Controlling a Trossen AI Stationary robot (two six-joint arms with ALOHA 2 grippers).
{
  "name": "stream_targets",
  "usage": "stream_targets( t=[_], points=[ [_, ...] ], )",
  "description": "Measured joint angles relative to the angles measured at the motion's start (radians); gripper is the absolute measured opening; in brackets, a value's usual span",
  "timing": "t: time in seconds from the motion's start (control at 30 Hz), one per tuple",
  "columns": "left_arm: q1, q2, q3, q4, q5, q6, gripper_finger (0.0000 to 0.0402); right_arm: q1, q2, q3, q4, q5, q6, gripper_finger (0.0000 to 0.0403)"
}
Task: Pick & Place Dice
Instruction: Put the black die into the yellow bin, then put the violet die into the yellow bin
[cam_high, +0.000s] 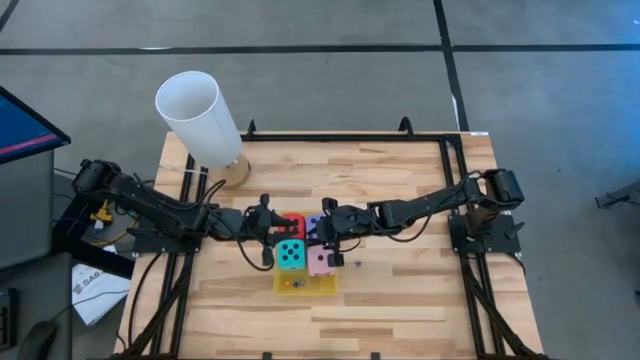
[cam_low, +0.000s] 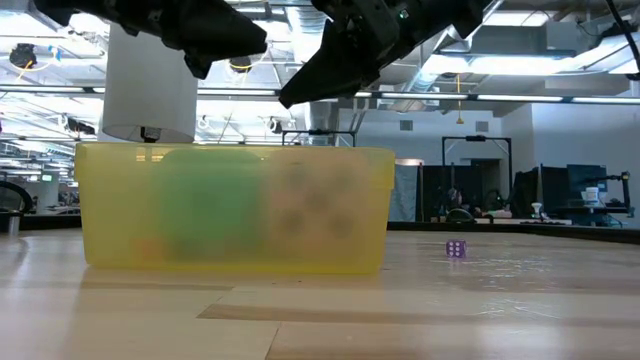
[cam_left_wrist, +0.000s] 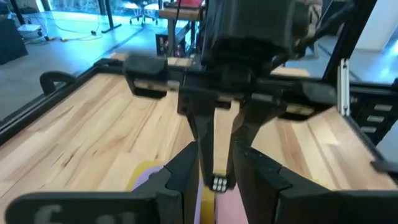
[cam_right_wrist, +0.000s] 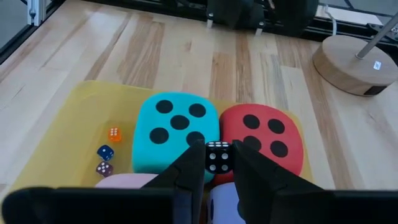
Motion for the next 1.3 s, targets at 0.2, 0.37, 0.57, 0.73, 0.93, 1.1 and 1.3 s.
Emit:
stream_targets(
  t=[0.2, 0.37, 0.57, 0.73, 0.93, 1.1, 1.3],
  points=[
    [0.015, 0.000, 0.000, 0.056, 0.000, 0.007, 0.0090, 0.000, 0.000, 0.000, 0.000, 0.000, 0.000, 0.0074],
    [0.025, 0.000, 0.000, 0.053, 0.000, 0.000, 0.0090, 0.000, 0.000, 0.000, 0.000, 0.000, 0.000, 0.0074],
    [0.024, 0.000, 0.000, 0.053, 0.000, 0.000, 0.0090, 0.000, 0.000, 0.000, 0.000, 0.000, 0.000, 0.0074],
    [0.024, 0.003, 0.000, 0.037, 0.000, -0.006, 0.0090, 0.000, 0.000, 0.000, 0.000, 0.000, 0.000, 0.0085],
    [0.024, 0.085, 0.000, 0.057, 0.000, -0.025, 0.0090, 0.000, 0.000, 0.000, 0.000, 0.000, 0.000, 0.0135],
    [0.024, 0.146, 0.000, 0.112, 0.000, -0.023, 0.0090, 0.000, 0.000, 0.000, -0.001, 0.000, 0.000, 0.0180],
    [0.027, 0.137, 0.000, 0.130, 0.000, -0.023, 0.0090, 0.002, -0.023, -0.002, -0.097, 0.000, 0.000, 0.0198]
  ],
)
